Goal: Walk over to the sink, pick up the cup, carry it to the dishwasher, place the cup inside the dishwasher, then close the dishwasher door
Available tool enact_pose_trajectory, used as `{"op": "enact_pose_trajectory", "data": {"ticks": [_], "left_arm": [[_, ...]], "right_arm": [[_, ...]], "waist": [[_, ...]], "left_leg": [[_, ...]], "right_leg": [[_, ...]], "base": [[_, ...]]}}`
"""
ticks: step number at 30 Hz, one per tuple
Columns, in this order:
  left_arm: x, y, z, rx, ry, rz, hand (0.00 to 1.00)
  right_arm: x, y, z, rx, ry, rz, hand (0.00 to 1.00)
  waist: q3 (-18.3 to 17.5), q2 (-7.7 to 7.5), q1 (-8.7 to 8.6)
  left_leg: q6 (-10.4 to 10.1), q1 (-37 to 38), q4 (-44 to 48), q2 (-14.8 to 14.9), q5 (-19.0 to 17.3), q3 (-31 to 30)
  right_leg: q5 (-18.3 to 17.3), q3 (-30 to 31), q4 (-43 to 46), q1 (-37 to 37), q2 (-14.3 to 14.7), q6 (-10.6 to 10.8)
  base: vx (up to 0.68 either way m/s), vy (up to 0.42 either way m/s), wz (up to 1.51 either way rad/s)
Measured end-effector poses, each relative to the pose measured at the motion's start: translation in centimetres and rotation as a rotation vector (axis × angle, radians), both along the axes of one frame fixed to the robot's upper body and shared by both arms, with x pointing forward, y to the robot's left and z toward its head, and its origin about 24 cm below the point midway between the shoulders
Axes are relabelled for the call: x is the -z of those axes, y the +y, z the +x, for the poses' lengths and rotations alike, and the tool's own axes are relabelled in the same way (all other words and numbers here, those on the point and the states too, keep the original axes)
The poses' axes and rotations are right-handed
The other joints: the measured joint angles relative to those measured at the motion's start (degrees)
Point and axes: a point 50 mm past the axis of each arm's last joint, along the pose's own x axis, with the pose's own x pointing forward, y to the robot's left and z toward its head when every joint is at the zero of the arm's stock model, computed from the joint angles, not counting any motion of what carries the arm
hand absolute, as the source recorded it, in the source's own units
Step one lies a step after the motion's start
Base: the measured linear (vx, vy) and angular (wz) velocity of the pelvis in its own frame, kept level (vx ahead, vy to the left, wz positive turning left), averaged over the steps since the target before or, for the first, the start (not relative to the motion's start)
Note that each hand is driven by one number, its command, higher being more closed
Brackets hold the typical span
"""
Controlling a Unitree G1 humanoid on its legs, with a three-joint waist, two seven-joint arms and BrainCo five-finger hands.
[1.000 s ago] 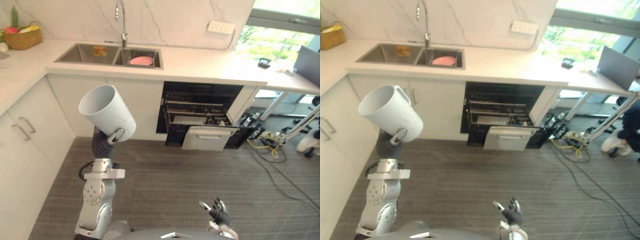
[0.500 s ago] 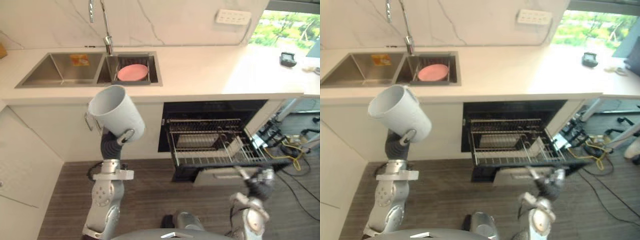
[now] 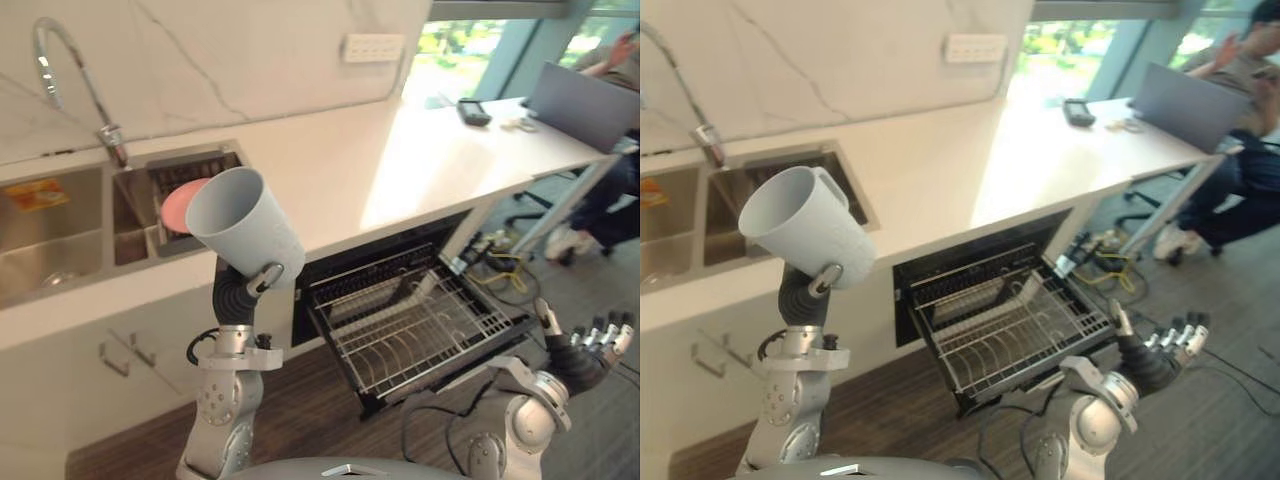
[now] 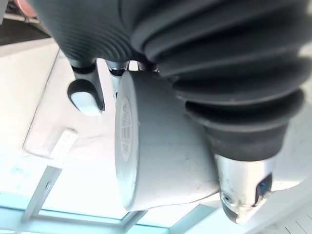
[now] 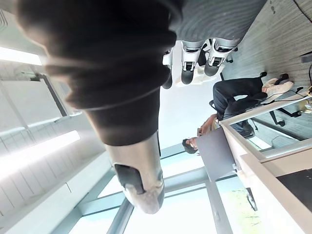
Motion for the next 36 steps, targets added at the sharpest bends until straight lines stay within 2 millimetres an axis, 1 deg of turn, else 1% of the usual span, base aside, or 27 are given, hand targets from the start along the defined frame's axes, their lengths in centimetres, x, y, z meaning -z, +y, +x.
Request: {"op": "enact_pose_trajectory", "data": {"ticks": [1, 2, 3, 5, 7, 8, 9, 10, 11, 12, 13, 14, 15, 16, 18, 19, 22, 26, 28, 34, 36], "left_arm": [[0.0, -0.3, 0.0, 0.017, -0.002, 0.001, 1.0], [-0.1, -0.8, -0.1, 0.049, -0.006, 0.007, 1.0], [-0.1, -1.0, -0.2, 0.065, -0.008, 0.011, 1.0], [-0.2, -1.3, 0.0, 0.088, -0.015, 0.02, 1.0], [0.0, -1.2, 0.6, 0.087, -0.013, 0.039, 1.0], [0.5, -0.8, 1.3, 0.057, 0.013, 0.067, 1.0], [1.1, -0.1, 1.9, 0.006, 0.04, 0.119, 1.0], [1.2, 0.2, 2.2, -0.013, 0.046, 0.139, 1.0], [1.3, 0.6, 3.0, -0.048, 0.046, 0.195, 1.0], [1.7, 0.7, 3.8, -0.083, 0.063, 0.243, 1.0], [1.9, 0.7, 4.0, -0.094, 0.071, 0.264, 1.0], [2.1, 0.7, 4.5, -0.116, 0.079, 0.303, 1.0], [2.5, 0.6, 4.7, -0.139, 0.088, 0.34, 1.0], [2.7, 0.5, 4.8, -0.149, 0.097, 0.358, 1.0], [3.1, -0.2, 5.0, -0.17, 0.107, 0.42, 1.0], [3.1, -0.4, 5.0, -0.176, 0.102, 0.435, 1.0], [2.8, -0.6, 5.2, -0.237, 0.079, 0.488, 1.0], [2.6, -0.7, 5.5, -0.318, 0.06, 0.534, 1.0], [2.7, -0.6, 5.5, -0.358, 0.062, 0.552, 1.0], [2.9, -0.9, 5.3, -0.382, 0.064, 0.563, 1.0], [3.1, -1.4, 5.2, -0.37, 0.05, 0.601, 1.0]], "right_arm": [[-0.2, 0.3, -0.1, -0.016, -0.006, -0.005, 0.0], [-0.2, 0.4, -0.4, -0.027, -0.003, -0.01, 0.0], [-0.2, 0.4, -0.6, -0.038, -0.003, -0.017, 0.0], [-0.7, 0.9, -0.3, -0.124, -0.016, -0.035, 0.0], [-0.9, 1.7, 0.9, -0.259, -0.032, -0.043, 0.0], [-0.6, 2.3, 2.5, -0.382, -0.046, -0.048, 0.0], [-0.3, 2.9, 4.3, -0.51, -0.051, -0.058, 0.0], [-0.3, 3.2, 5.0, -0.564, -0.056, -0.064, 0.0], [-0.8, 4.0, 5.9, -0.654, -0.097, -0.074, 0.0], [-1.3, 4.2, 6.2, -0.718, -0.134, -0.097, 0.0], [-1.5, 4.5, 6.4, -0.748, -0.152, -0.104, 0.0], [-2.1, 5.1, 6.8, -0.807, -0.192, -0.125, 0.0], [-2.8, 5.8, 7.3, -0.867, -0.243, -0.141, 0.0], [-3.3, 6.3, 7.6, -0.899, -0.266, -0.148, 0.0], [-4.9, 8.0, 8.2, -1.018, -0.358, -0.169, 0.0], [-5.1, 8.3, 8.2, -1.047, -0.375, -0.169, 0.0], [-5.7, 10.5, 8.4, -1.157, -0.417, -0.158, 0.0], [-5.3, 12.6, 8.3, -1.267, -0.39, -0.13, 0.0], [-5.0, 13.7, 8.3, -1.303, -0.364, -0.109, 0.0], [-4.6, 15.3, 8.3, -1.336, -0.311, -0.066, 0.0], [-4.7, 15.7, 8.3, -1.322, -0.289, -0.09, 0.0]], "waist": [[-0.13, -0.06, -0.3], [-0.2, -0.13, -0.82], [-0.48, -0.13, -0.91], [-0.7, -0.48, -1.45], [-0.18, 0.06, -0.91], [0.57, 1.38, -0.51], [1.1, 2.55, -0.14], [1.33, 3.13, 0.09], [1.8, 2.93, -0.12], [1.99, 2.86, -0.09], [2.04, 3.01, -0.09], [2.11, 2.21, -0.11], [2.08, 1.5, 0.29], [2.19, 1.82, 0.3], [2.26, 2.33, 0.0], [2.33, 2.44, 0.1], [2.36, 2.47, 0.21], [2.41, 2.44, 0.28], [2.53, 2.3, 0.66], [2.93, 1.87, 1.3], [3.07, 1.68, 1.61]], "left_leg": [[0.19, 1.15, -0.15, -0.06, -0.82, 1.02], [0.27, 2.07, -0.64, -0.08, -1.63, 2.06], [0.45, 2.16, -0.92, -0.1, -1.93, 2.54], [0.91, 2.26, -0.92, -0.14, -2.37, 5.41], [1.04, 3.75, -1.24, 0.39, -2.42, 8.9], [1.12, 6.1, -2.69, 1.03, -2.36, 10.48], [1.33, 7.92, -4.47, 1.79, -2.17, 12.23], [1.36, 8.09, -5.53, 2.05, -2.11, 12.86], [1.6, 7.86, -6.26, 1.79, -2.08, 15.03], [1.65, 7.42, -6.23, 2.07, -1.81, 16.48], [1.48, 7.09, -6.2, 2.24, -1.65, 16.81], [1.02, 6.79, -6.09, 2.23, -1.29, 17.32], [0.34, 6.9, -6.08, 2.47, -0.94, 17.84], [-0.18, 6.7, -6.23, 2.98, -0.48, 17.74], [-0.83, 5.95, -8.1, 3.18, 1.5, 17.95], [-1.02, 6.03, -8.55, 3.2, 1.8, 17.95], [-1.53, 6.84, -9.45, 3.39, 2.39, 18.12], [-1.22, 6.98, -10.35, 2.78, 2.66, 18.28], [-0.78, 7.08, -10.99, 1.88, 3.09, 18.29], [0.24, 7.16, -11.9, 0.23, 3.84, 17.92], [0.87, 7.06, -12.95, -0.66, 4.57, 17.88]], "right_leg": [[0.54, 0.03, 0.03, 0.14, -0.49, 0.68], [0.97, -0.01, 0.14, -0.33, -0.56, 0.86], [1.08, -0.03, 0.38, -0.91, -0.58, 1.0], [1.58, -2.0, 1.49, -3.27, -0.83, 0.96], [3.41, -9.4, 2.79, -5.59, -0.81, -0.83], [5.91, -15.87, 2.35, -5.75, -0.37, -3.43], [8.66, -20.69, -0.59, -5.39, 0.29, -5.61], [9.1, -22.19, -2.53, -4.88, 0.73, -6.75], [6.43, -25.75, -1.84, -5.53, -0.4, -8.05], [4.29, -27.72, 0.72, -5.9, -1.75, -8.02], [3.89, -27.77, 0.71, -5.47, -2.12, -7.32], [4.36, -27.73, -1.28, -3.72, -2.65, -6.02], [7.95, -28.24, -5.8, -1.81, -2.21, -1.65], [9.16, -28.16, -7.74, -1.28, -1.3, -2.18], [13.0, -27.78, -13.96, -0.25, 0.99, -3.39], [13.61, -27.59, -14.98, -0.01, 1.37, -3.6], [15.22, -26.92, -17.85, 1.27, 2.49, -4.31], [16.33, -26.6, -19.35, 2.13, 2.51, -4.08], [16.65, -26.48, -19.35, 1.95, 1.93, -3.76], [17.33, -26.25, -19.36, 1.81, 0.54, -3.13], [17.91, -25.45, -19.36, 0.97, -0.19, -2.93]], "base": [[0.06, 0.212, -0.71], [0.03, 0.161, -0.55], [0.0, 0.141, -0.52], [-0.04, 0.116, -0.76], [-0.07, 0.076, -1.36], [-0.11, 0.051, -2.01], [-0.14, 0.031, -2.07], [-0.22, -0.038, -1.75], [-0.24, -0.067, -1.18], [-0.23, -0.072, -0.86], [-0.15, -0.074, -0.51], [-0.06, -0.128, -0.44], [-0.03, -0.116, -0.38], [0.0, -0.162, -0.27], [-0.02, -0.124, -0.12], [-0.03, -0.099, -0.18], [-0.04, -0.069, -0.14], [-0.06, 0.002, -0.04], [-0.04, 0.052, 0.02], [-0.03, 0.059, 0.05], [-0.06, 0.056, 0.03]]}}
